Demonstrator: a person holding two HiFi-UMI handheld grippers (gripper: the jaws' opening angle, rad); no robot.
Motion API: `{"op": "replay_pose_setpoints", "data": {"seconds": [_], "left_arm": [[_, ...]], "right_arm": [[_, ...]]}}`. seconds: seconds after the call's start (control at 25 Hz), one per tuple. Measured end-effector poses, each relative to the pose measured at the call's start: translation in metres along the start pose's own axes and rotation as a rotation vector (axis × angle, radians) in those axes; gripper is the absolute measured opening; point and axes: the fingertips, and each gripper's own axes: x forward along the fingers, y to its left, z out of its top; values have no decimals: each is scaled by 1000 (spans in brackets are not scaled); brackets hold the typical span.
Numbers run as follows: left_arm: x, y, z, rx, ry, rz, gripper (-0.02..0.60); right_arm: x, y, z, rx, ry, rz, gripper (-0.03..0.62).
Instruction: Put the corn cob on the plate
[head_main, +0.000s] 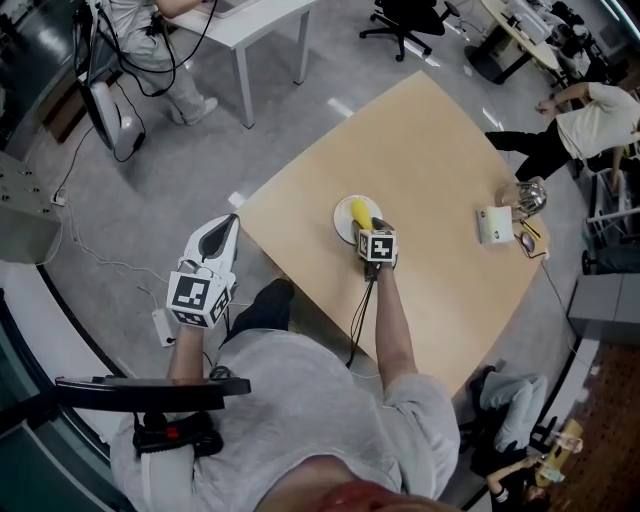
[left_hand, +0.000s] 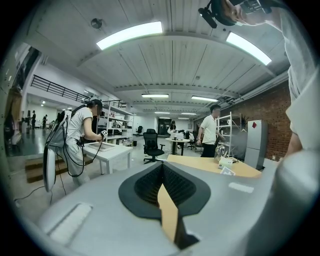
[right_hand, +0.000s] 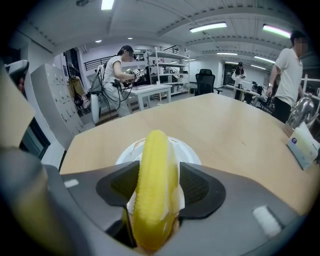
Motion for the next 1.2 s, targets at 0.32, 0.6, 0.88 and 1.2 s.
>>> {"op": "replay_pose_setpoints", "data": {"seconds": [0.32, 0.6, 0.88, 1.2], "left_arm": [[-1, -16, 3, 6, -11, -25, 18], [5, -36, 4, 15, -20, -68, 18], [13, -56, 10, 23, -25, -132, 18], [14, -81, 15, 34, -32, -199, 18]], "right_arm": [[-23, -11, 8, 15, -45, -23, 252], [-57, -21, 18, 40, -126, -45, 244], [-112, -24, 38, 83, -249, -71, 230], [-193, -22, 54, 147, -417, -88, 213]]}}
